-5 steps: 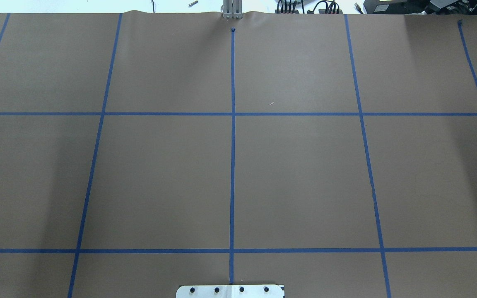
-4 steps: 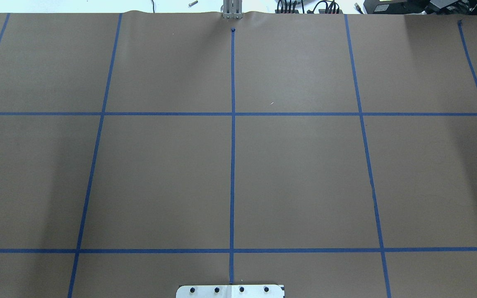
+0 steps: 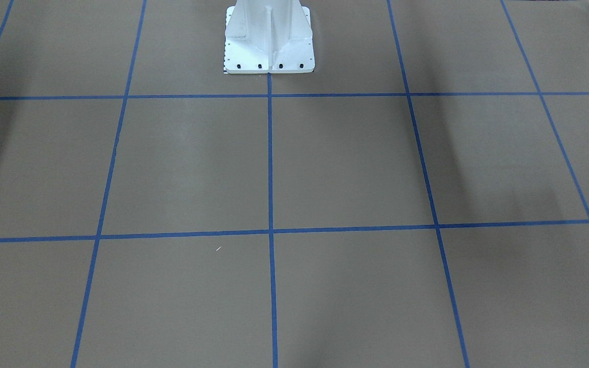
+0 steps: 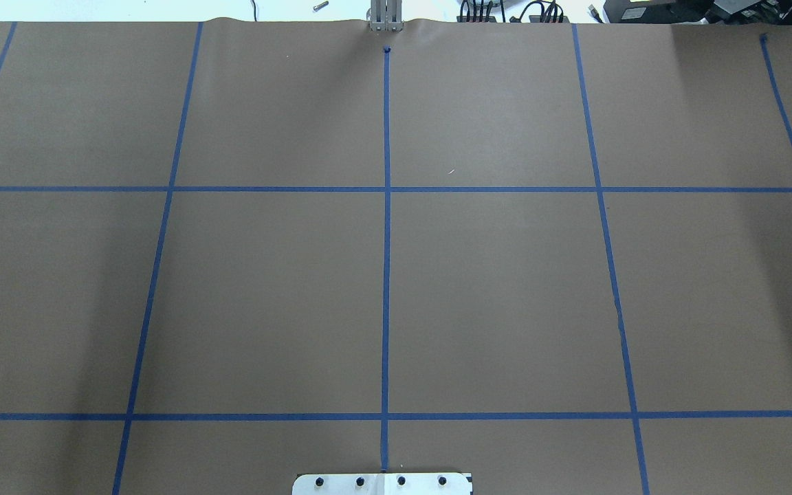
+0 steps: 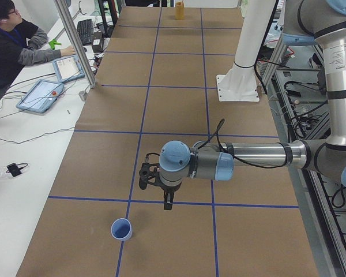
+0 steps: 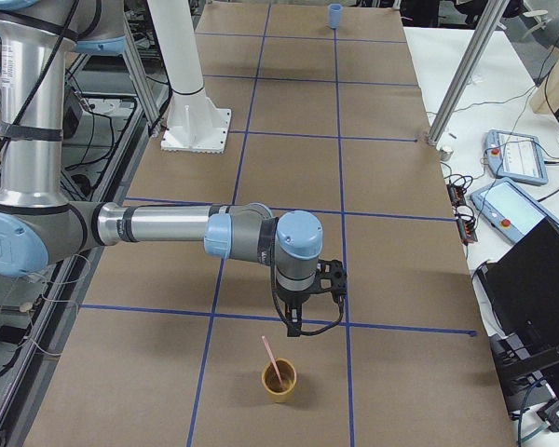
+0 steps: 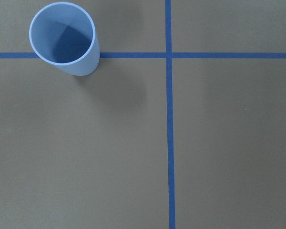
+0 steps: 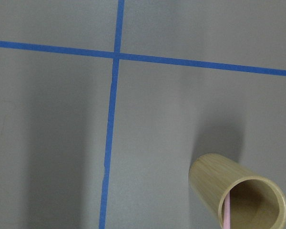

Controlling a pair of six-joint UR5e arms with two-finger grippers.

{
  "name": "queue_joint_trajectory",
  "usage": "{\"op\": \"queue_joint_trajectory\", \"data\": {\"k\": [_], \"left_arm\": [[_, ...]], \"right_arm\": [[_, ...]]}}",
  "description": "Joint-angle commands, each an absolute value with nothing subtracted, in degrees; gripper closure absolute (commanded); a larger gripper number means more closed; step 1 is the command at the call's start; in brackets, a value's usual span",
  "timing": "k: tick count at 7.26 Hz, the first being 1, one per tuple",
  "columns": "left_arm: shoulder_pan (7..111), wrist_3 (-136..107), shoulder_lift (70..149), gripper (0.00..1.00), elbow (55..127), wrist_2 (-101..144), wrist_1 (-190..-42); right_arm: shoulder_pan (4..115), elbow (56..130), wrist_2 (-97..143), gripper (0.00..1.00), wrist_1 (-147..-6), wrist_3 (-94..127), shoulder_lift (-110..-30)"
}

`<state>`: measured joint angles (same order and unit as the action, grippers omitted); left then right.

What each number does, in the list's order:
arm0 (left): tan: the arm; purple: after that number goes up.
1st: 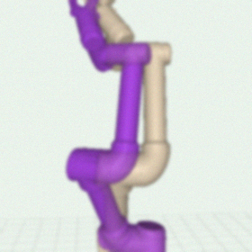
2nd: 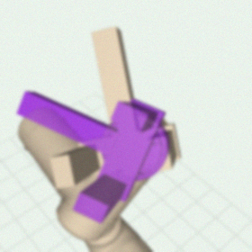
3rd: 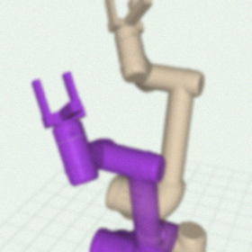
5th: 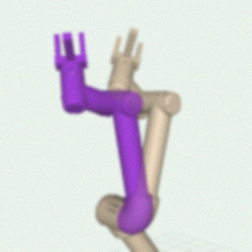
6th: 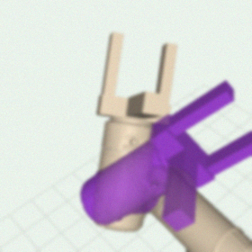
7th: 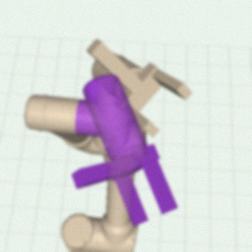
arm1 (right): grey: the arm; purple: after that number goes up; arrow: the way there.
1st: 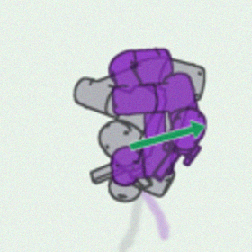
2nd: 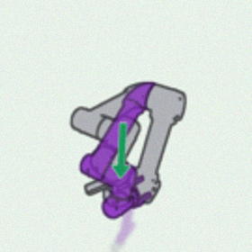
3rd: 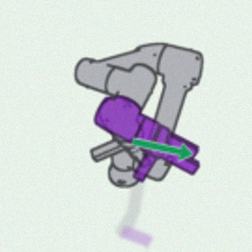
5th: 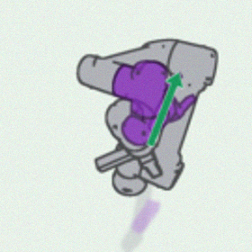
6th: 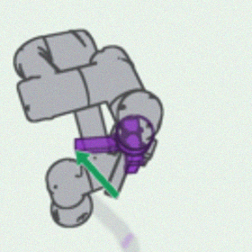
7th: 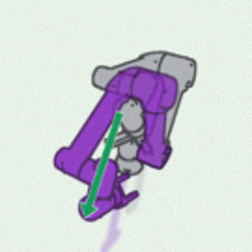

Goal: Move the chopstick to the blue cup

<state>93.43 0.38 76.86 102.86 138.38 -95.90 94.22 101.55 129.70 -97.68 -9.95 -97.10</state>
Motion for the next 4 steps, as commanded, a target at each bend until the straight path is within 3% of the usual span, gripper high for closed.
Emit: {"op": "queue_joint_trajectory", "data": {"k": [1, 4], "left_arm": [[93.43, 0.35, 77.51, 0.02, 103.19, 138.43, -95.98], [93.52, 0.09, 78.57, 0.02, 103.54, 138.96, -101.83]], "right_arm": [[94.22, 101.87, 129.47, 0.0, -97.47, -9.93, -96.77], [94.22, 101.17, 129.9, 0.0, -84.61, -9.23, -97.29]]}}
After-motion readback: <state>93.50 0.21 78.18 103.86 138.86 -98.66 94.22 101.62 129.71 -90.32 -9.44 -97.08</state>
